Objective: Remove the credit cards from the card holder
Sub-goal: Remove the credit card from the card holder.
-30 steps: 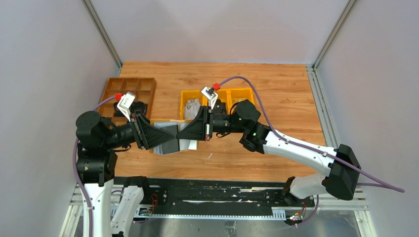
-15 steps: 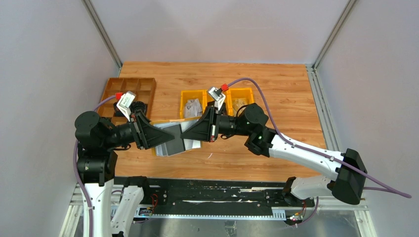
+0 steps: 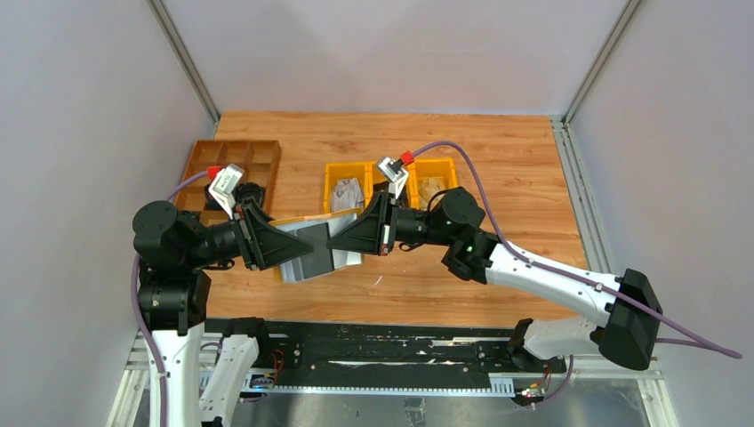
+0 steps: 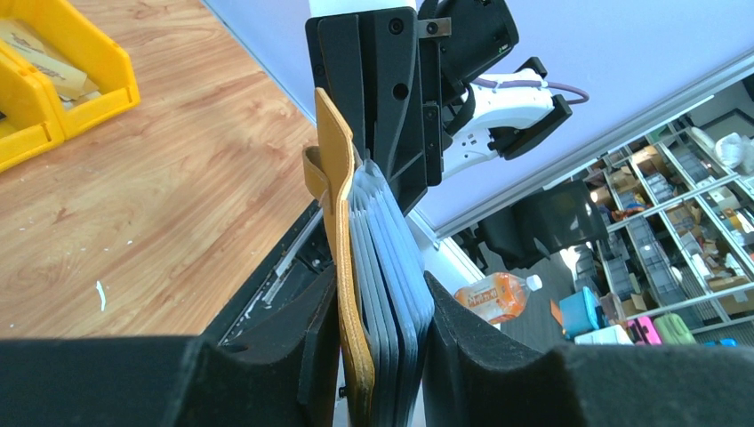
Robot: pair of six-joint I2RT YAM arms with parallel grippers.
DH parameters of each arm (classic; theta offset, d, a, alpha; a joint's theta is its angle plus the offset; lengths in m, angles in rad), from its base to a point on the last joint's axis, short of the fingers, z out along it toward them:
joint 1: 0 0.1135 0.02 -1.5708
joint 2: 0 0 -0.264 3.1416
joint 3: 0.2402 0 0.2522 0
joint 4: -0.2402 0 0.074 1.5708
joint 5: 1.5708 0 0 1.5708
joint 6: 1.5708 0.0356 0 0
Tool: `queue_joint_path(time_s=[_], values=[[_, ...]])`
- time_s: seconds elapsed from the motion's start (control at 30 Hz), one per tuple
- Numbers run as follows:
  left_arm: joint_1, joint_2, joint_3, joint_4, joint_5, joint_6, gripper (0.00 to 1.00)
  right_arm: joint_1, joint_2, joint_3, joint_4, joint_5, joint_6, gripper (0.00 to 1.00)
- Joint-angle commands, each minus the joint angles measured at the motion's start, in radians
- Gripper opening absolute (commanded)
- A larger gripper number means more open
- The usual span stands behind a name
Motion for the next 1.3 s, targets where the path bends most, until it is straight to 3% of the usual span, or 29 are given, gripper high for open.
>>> queue_joint_path(time_s=[0.0, 0.13, 0.3, 0.4, 0.47, 0.63, 0.7, 0.87, 1.13, 1.27], values=[[-0.004, -0.016, 0.015, 0.036, 0.057, -0.028, 0.28, -0.015, 0.002, 0.001, 0.013, 0.038, 0.003, 0.0], [-0.004, -0.013, 0.021, 0.036, 0.055, -0.031, 0.18, -0.015, -0.015, -0.02, 0.016, 0.041, 0.004, 0.0], [-0.004, -0.012, 0.024, 0.039, 0.017, -0.037, 0.1, -0.011, 0.008, -0.011, 0.042, -0.005, 0.024, 0.31], [-0.003, -0.004, 0.036, 0.042, 0.01, -0.049, 0.09, -0.004, 0.033, 0.011, 0.033, -0.016, 0.023, 0.36], [-0.004, 0.0, 0.048, 0.039, 0.014, -0.047, 0.09, -0.002, 0.047, 0.022, 0.037, -0.025, 0.03, 0.32], [-0.005, -0.002, 0.052, 0.03, 0.006, -0.039, 0.1, -0.002, 0.041, 0.011, 0.072, -0.021, 0.043, 0.09], [-0.005, 0.0, 0.053, 0.028, 0.003, -0.037, 0.16, -0.004, 0.024, -0.008, 0.082, -0.013, 0.046, 0.0], [-0.004, -0.006, 0.063, -0.001, -0.026, -0.003, 0.36, -0.01, -0.002, -0.029, 0.076, -0.001, 0.045, 0.0], [-0.004, -0.053, 0.008, -0.027, -0.016, 0.001, 0.43, -0.01, -0.01, -0.029, 0.077, 0.041, 0.053, 0.0], [-0.005, -0.072, -0.021, -0.015, -0.023, -0.011, 0.36, -0.007, 0.025, -0.022, 0.125, 0.046, 0.09, 0.0]])
